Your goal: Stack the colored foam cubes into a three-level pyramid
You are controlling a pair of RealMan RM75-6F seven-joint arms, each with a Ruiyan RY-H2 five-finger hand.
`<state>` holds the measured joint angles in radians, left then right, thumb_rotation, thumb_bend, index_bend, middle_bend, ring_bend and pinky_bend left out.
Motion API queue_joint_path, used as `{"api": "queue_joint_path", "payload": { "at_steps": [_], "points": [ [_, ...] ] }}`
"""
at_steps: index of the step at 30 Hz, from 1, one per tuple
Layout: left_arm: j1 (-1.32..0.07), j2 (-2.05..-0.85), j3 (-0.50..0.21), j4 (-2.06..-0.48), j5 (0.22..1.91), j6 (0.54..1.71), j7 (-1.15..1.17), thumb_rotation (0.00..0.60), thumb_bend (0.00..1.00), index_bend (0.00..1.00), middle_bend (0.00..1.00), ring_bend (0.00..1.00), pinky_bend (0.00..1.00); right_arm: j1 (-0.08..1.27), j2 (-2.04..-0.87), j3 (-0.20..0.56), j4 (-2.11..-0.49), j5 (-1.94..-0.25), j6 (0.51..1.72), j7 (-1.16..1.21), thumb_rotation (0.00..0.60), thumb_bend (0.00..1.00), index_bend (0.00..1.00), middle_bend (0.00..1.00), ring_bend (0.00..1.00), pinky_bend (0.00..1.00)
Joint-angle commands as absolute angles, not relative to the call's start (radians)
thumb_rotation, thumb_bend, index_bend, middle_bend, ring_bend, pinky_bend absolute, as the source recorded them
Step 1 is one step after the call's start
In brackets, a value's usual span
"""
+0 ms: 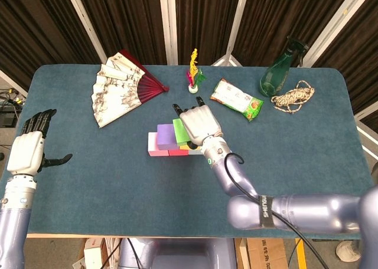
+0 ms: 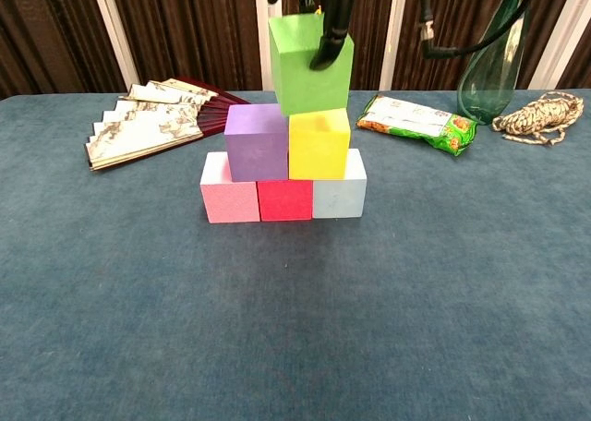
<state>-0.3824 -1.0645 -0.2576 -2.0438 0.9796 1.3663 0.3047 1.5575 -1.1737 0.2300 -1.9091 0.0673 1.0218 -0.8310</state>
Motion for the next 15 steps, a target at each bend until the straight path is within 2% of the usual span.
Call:
{"api": "queue_joint_path", "payload": {
  "at_steps": [1, 9, 15],
  "points": [
    [-0.383, -1.06, -0.259, -2.045, 0.976, 1.363, 0.298, 0.6, 0.17, 0.0, 0.04, 0.0, 0.0, 1.596, -1.225, 0.233, -1.868, 0.134, 1.064, -0.877, 0.6, 0.3, 0.0, 0.47, 0.29, 0.04],
    [-0.386, -1.055, -0.261, -2.042, 0.966, 1.352, 0.285, 0.6, 0.17, 0.0, 0.04, 0.0, 0.0, 1.627, -1.261, 0.261, -1.808, 0.209, 1.078, -0.939, 0.6, 0.3, 0.0, 0.47, 0.28, 0.04],
    [-0.388, -1.052, -0.263, -2.041, 0.96, 1.345, 0.273, 0.6, 0.17, 0.0, 0.04, 0.0, 0.0, 1.65, -1.265, 0.321, -1.77, 0.371, 1.063, -0.989, 0.6, 0.3, 0.0, 0.47, 0.28, 0.04]
  ]
}}
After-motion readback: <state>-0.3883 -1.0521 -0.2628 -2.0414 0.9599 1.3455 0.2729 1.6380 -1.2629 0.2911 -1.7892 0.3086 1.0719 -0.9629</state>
